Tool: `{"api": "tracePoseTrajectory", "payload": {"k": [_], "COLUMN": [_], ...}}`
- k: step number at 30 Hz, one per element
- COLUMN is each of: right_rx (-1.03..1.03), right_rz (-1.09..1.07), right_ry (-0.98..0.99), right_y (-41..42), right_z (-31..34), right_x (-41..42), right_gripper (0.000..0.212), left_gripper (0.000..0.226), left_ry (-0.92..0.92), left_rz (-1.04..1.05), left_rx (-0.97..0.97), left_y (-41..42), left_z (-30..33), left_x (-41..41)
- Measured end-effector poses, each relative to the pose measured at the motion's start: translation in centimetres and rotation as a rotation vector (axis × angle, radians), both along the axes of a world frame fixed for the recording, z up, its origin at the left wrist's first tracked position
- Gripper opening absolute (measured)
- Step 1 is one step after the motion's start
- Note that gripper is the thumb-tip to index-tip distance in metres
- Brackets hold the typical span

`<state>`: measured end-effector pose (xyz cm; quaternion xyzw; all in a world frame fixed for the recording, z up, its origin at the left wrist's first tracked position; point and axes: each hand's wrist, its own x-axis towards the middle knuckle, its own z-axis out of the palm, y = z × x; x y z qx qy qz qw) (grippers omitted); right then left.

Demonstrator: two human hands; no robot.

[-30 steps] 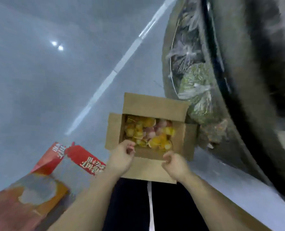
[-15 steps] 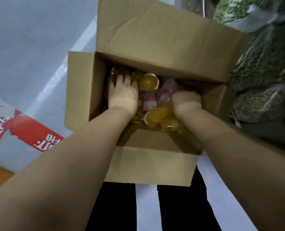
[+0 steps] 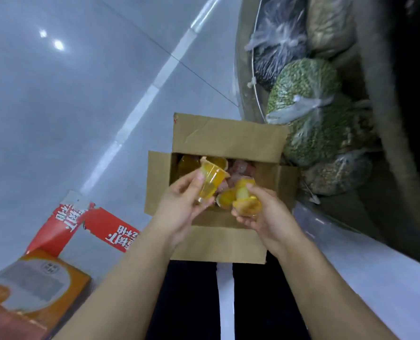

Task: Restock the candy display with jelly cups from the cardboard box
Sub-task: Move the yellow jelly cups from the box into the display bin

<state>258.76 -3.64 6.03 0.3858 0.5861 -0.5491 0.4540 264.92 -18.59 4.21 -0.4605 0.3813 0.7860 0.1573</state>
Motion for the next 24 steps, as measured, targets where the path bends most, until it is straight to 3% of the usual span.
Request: {"api": "tracePoseTrajectory", "payload": {"k": [3, 4, 6, 8, 11, 14, 17, 20, 24], "right_rx": [-0.184, -0.221, -0.248, -0.219, -0.020, 0.249, 0.426, 0.558, 0.669], "right_rz": [-0.063, -0.061, -0.050, -0.009, 0.121, 0.276, 0.287, 0.260, 0.127], "right_ry": [0.039, 0.090, 0.255, 0.438, 0.771, 1.090, 1.295, 1.395, 1.349], "right_y": [-1.3, -1.7, -2.0, -1.7, 0.2, 3.4, 7.2, 11.5, 17.5], "right_z": [11.0, 14.8, 22.0, 28.9, 37.9, 45.1, 50.5, 53.9, 55.5], "right_x": [-1.1, -1.6, -2.5, -3.4, -4.4, -4.8, -5.5, -6.7, -8.9], "right_gripper": [0.032, 0.030, 0.031, 0.033, 0.036, 0.042, 0.041, 0.050, 0.049], "left_gripper": [0.028, 0.040, 0.069, 0.070, 0.049, 0.057, 0.062, 0.059, 0.056], "left_ry": [0.192, 0.253, 0.390, 0.530, 0.719, 0.851, 0.993, 1.100, 1.120], "left_rz": [0.034, 0.043, 0.014, -0.062, -0.177, -0.329, -0.454, -0.542, -0.685], "left_rx": [0.086, 0.093, 0.062, -0.036, -0.253, -0.450, -0.583, -0.691, -0.804], "left_y": [-0.3, -0.4, -0.8, -0.7, 0.2, 2.6, 5.9, 9.8, 15.1], "left_z": [9.6, 13.0, 19.9, 26.6, 35.8, 42.8, 48.1, 51.8, 54.6], "left_x": [-1.2, -1.9, -3.6, -5.3, -7.6, -9.5, -11.6, -13.9, -18.0]}}
